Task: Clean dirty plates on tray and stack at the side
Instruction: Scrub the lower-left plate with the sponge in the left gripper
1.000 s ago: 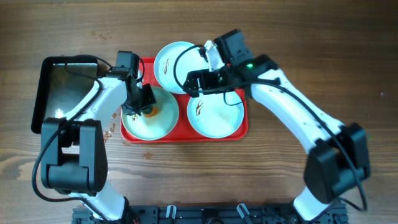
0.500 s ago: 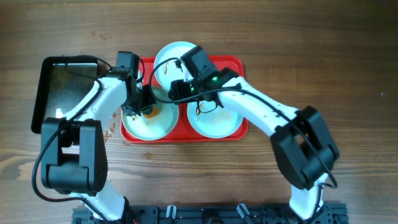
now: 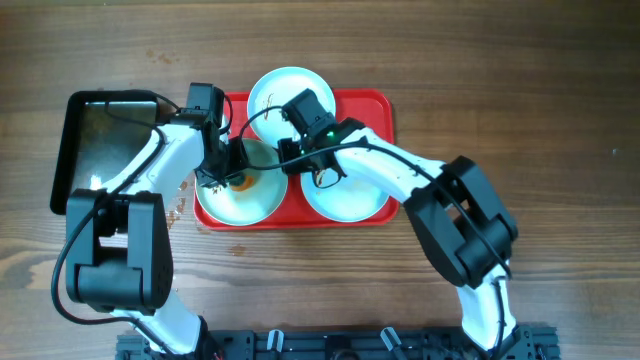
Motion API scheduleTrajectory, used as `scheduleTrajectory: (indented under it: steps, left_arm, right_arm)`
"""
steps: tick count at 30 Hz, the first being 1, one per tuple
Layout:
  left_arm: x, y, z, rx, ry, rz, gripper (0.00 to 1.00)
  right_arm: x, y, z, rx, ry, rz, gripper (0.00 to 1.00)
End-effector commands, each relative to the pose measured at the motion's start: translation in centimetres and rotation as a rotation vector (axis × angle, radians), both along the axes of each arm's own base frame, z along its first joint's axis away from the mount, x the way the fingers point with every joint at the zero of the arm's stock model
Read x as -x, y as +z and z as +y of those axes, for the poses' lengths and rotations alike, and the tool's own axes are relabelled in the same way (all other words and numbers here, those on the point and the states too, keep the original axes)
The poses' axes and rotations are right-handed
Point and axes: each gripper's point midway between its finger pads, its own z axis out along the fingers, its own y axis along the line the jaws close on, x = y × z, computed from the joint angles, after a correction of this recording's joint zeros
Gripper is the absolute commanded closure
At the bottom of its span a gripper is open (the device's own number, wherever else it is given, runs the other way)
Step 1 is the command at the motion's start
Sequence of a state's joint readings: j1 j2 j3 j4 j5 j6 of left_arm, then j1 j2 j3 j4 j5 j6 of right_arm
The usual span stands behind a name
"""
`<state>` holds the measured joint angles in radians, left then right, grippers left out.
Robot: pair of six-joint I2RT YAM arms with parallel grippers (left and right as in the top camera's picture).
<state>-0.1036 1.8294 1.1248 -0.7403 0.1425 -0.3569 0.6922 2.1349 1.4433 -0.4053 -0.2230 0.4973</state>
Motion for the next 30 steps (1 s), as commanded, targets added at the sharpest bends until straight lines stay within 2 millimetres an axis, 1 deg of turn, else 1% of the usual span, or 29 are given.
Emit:
scheduleTrajectory:
  steps: [1,3,7,8,9,10,11,12,14,20,22,23,28,30]
  left_arm:
    - [0.1,-0.2,0.2,-0.008,-0.009,0.005,0.96]
    - [0.1,-0.2,0.2,-0.008,-0.009,0.005,0.96]
    - [0.3,-0.2,0.2,-0.008,-0.010,0.013,0.96]
    - [0.3,-0.2,0.2,-0.008,-0.009,0.015,0.96]
    - [0.4,-0.2,0.2,-0.008,-0.009,0.016,0.92]
    - [0.4,-0.2,0.2,-0.008,-0.009,0.017,0.85]
    - [0.4,-0.2,0.2,-0.008,-0.009,0.017,0.70]
    - [0.4,-0.2,0.2,-0.008,-0.009,0.017,0.60]
    - [0.4,-0.3,0.2,-0.009,-0.009,0.017,0.57]
    - [0.3,-0.2,0.2,-0.009,-0.009,0.014,0.59]
    - [0.3,-0.2,0.2,-0.009,-0.009,0.014,0.63]
    - [0.3,-0.2,0.2,-0.009,-0.009,0.014,0.67]
    - [0.3,-0.1,0.2,-0.009,-0.009,0.012,0.74]
    - [0.2,-0.1,0.2,-0.009,-0.009,0.011,0.76]
  right_arm:
    - [0.6,-1.5,1.0,0.030,0.018,0.001,0.75]
    - [0.8,-1.6,1.1,0.040,0.020,-0.004,0.77]
    - [1.2,-1.9,0.8,0.064,0.018,0.006,0.85]
    - [1.3,-2.0,0.7,0.067,0.015,0.009,0.86]
    - [1.3,-2.0,0.7,0.066,0.013,0.011,0.87]
    - [1.3,-2.0,0.7,0.067,0.012,0.012,0.89]
    - [1.3,-2.0,0.7,0.068,0.012,0.014,0.89]
    - [1.3,-2.0,0.7,0.069,0.013,0.014,0.90]
    - [1.4,-2.1,0.6,0.073,0.014,0.019,0.90]
    - [1.7,-2.2,0.3,0.084,0.013,0.032,0.90]
    - [1.7,-2.2,0.2,0.086,0.013,0.033,0.90]
    - [1.7,-2.2,0.2,0.086,0.013,0.033,0.90]
    - [1.7,-2.2,0.2,0.086,0.012,0.033,0.90]
    - [1.7,-2.3,0.2,0.087,0.013,0.035,0.90]
